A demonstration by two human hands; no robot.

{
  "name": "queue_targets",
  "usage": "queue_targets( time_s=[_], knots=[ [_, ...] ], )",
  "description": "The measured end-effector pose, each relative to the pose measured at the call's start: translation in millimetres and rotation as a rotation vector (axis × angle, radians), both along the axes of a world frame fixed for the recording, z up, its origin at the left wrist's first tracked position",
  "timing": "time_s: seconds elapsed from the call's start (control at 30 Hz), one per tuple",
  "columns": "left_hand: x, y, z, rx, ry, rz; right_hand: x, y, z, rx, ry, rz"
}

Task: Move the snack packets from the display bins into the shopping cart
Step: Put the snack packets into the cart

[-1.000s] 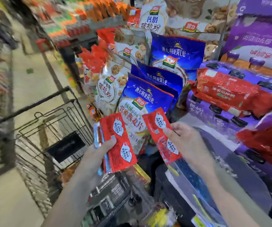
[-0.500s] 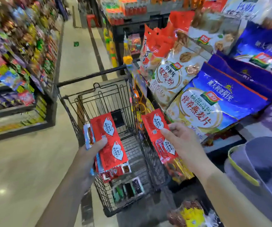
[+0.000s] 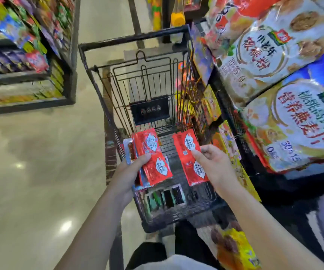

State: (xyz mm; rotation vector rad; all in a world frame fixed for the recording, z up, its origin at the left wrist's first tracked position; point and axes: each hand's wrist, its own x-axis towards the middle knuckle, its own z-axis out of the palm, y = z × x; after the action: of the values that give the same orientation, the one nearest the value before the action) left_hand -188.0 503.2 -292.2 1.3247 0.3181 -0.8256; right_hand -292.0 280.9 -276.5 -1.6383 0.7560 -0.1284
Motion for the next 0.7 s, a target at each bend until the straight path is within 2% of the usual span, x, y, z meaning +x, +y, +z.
queue_targets(
  time_s=[0.23,0.5,0.7],
  knots=[
    [23.8,-43.5,-97.5,0.128,0.101,0.057,47.0,-28.0,-98.6,0.101,0.099,0.018],
    [46.6,-70.2,-238.6,0.283,0.226,0.097,84.7,-32.0,-249.1,0.180,0.214,0.014],
    [60.6,-82.9,-332.8,0.427,0.225,0.129,93.7,-28.1,-353.3,0.237,0.298,-0.002]
  ],
)
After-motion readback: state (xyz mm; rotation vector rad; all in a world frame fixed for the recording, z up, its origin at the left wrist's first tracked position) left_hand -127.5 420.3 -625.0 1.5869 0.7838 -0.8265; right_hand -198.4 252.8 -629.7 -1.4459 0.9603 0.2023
